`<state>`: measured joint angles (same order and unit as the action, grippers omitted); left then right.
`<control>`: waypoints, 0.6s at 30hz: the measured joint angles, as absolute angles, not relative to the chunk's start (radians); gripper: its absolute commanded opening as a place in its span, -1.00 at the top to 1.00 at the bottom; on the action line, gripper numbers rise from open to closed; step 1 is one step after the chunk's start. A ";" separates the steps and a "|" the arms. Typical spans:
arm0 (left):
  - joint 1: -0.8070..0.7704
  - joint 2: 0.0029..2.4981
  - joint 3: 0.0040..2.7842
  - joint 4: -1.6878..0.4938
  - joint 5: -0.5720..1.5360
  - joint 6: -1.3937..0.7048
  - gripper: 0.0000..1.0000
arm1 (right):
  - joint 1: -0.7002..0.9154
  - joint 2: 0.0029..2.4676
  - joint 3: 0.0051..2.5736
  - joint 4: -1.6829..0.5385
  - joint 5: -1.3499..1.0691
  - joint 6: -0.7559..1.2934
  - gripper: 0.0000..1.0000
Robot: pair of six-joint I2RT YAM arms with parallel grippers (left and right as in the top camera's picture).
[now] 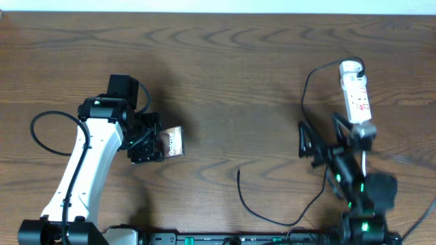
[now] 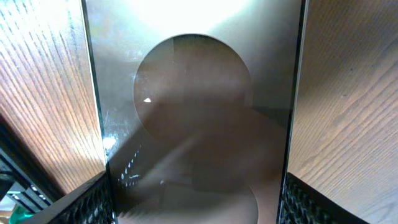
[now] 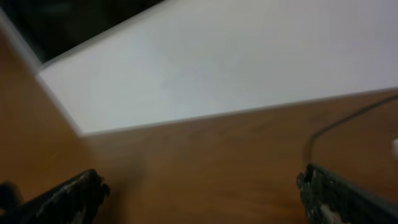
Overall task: Plug charger to phone and switch on socket
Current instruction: 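Move the right gripper to the phone's bottom end near the left gripper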
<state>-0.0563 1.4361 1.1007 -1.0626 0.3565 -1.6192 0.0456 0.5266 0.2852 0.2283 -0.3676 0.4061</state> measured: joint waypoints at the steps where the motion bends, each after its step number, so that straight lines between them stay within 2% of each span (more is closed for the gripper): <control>1: -0.056 1.436 1.101 -1.066 0.356 -1.620 0.86 | 0.046 0.597 0.329 0.225 -0.400 0.414 -0.99; 6: -0.056 1.432 1.101 -1.069 0.356 -1.619 0.86 | 0.046 1.056 0.661 0.199 -0.707 0.486 -0.99; 11: -0.056 1.432 1.100 -1.067 0.356 -1.619 0.86 | 0.056 1.478 0.928 0.260 -1.129 0.520 -0.99; 15: -0.056 1.432 1.100 -1.067 0.356 -1.619 0.86 | 0.081 1.704 0.998 0.273 -1.328 0.579 -0.99; 18: -0.056 1.432 1.100 -1.067 0.356 -1.619 0.86 | 0.110 1.804 1.000 0.273 -1.362 0.666 -0.84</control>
